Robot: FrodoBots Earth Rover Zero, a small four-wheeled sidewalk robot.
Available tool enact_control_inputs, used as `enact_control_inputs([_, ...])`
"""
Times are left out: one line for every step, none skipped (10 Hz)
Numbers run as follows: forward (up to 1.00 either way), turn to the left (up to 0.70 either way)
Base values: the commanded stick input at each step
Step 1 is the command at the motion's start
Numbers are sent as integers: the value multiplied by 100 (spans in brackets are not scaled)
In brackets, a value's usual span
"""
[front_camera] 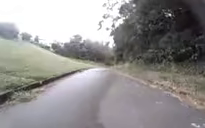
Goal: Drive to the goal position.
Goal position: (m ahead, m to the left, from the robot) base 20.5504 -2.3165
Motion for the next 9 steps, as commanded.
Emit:
enact_control_inputs([70, 0])
enact_control_inputs([70, 0])
enact_control_inputs([70, 0])
enact_control_inputs([70, 0])
enact_control_inputs([70, 0])
enact_control_inputs([70, 0])
enact_control_inputs([70, 0])
enact_control_inputs([70, 0])
enact_control_inputs([70, 0])
